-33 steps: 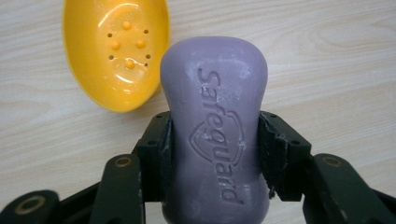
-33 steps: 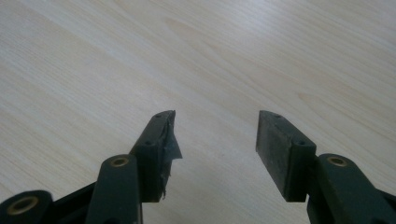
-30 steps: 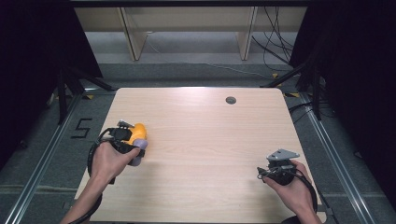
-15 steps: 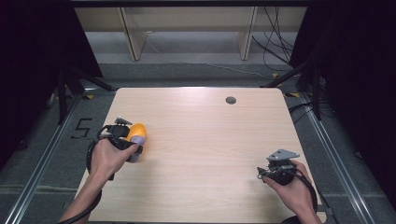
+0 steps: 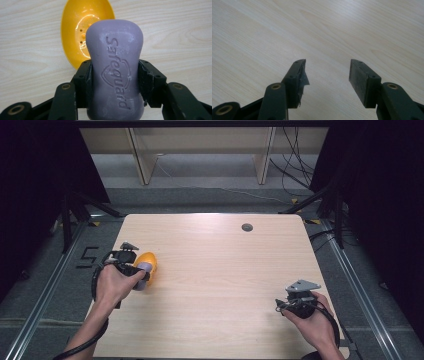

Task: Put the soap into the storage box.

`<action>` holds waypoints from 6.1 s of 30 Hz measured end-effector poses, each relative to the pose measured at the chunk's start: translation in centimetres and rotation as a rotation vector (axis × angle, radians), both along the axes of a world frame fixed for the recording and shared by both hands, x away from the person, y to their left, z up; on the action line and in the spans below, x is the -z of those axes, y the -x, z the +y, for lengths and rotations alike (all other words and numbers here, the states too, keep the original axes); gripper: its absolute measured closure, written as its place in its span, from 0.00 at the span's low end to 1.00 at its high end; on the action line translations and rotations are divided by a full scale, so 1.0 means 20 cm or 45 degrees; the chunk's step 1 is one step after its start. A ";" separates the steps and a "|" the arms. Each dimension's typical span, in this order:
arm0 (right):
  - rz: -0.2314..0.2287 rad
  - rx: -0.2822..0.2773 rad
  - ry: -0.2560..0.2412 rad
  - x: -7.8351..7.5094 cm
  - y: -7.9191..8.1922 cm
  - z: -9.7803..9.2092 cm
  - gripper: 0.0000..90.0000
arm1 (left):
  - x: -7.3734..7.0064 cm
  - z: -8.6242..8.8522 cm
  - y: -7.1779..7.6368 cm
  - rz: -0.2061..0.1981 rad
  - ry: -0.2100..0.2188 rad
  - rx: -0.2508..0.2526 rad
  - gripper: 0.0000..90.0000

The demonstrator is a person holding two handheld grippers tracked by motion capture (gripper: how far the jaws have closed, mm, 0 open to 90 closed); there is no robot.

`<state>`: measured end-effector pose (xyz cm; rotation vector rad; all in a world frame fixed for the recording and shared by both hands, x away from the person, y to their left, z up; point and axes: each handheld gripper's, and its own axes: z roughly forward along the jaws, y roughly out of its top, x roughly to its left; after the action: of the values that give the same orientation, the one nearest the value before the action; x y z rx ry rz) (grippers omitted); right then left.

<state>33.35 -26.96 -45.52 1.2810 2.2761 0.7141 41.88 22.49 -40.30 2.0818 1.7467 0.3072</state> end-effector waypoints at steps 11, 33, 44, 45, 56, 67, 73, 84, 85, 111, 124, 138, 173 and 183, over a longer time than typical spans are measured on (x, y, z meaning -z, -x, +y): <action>0.001 0.000 -0.001 0.00 0.00 0.00 0.53 | -0.01 0.01 -0.06 -0.020 -0.001 -0.039 0.54; 0.002 0.002 0.001 0.00 0.00 0.00 0.53 | 0.00 0.03 -0.14 -0.013 -0.021 -0.064 0.54; 0.003 0.002 0.000 0.00 0.00 0.00 0.53 | 0.01 0.03 -0.18 -0.004 -0.028 -0.071 0.54; 0.002 0.002 0.000 0.00 0.00 0.00 0.53 | 0.02 0.03 -0.18 -0.003 -0.025 -0.072 0.54; 0.004 0.000 -0.002 0.00 0.00 0.00 0.53 | 0.03 0.03 -0.21 0.004 -0.034 -0.077 0.54; 0.004 0.000 -0.002 0.00 0.00 0.00 0.53 | 0.04 0.03 -0.23 0.002 -0.039 -0.075 0.54; -0.014 -0.017 0.013 0.00 0.00 -0.01 0.53 | 0.05 0.02 -0.25 0.000 -0.042 -0.072 0.54; -0.013 -0.017 0.012 0.00 0.00 -0.01 0.53 | 0.07 0.02 -0.27 0.012 -0.044 -0.082 0.54; -0.012 -0.014 0.010 0.00 0.00 -0.01 0.53 | 0.07 0.02 -0.27 0.013 -0.047 -0.079 0.54; -0.010 -0.014 0.010 0.00 0.00 -0.01 0.53 | 0.12 0.01 -0.30 0.021 -0.046 -0.089 0.54; 0.004 0.000 -0.001 0.00 0.00 0.00 0.53 | 0.16 0.01 -0.32 0.047 -0.056 -0.076 0.54; 0.005 -0.002 -0.001 0.00 0.00 0.00 0.53 | 0.18 0.00 -0.32 0.044 -0.064 -0.084 0.54; 0.005 -0.002 0.000 0.00 0.00 0.00 0.53 | 0.12 0.02 -0.30 -0.060 -0.080 -0.043 0.49; 0.007 -0.003 0.003 0.00 0.00 0.00 0.53 | 0.06 0.06 -0.19 -0.169 -0.047 0.016 0.36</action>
<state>33.38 -26.97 -45.52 1.2808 2.2823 0.7096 45.63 23.63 -41.57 2.0470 1.6618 0.4661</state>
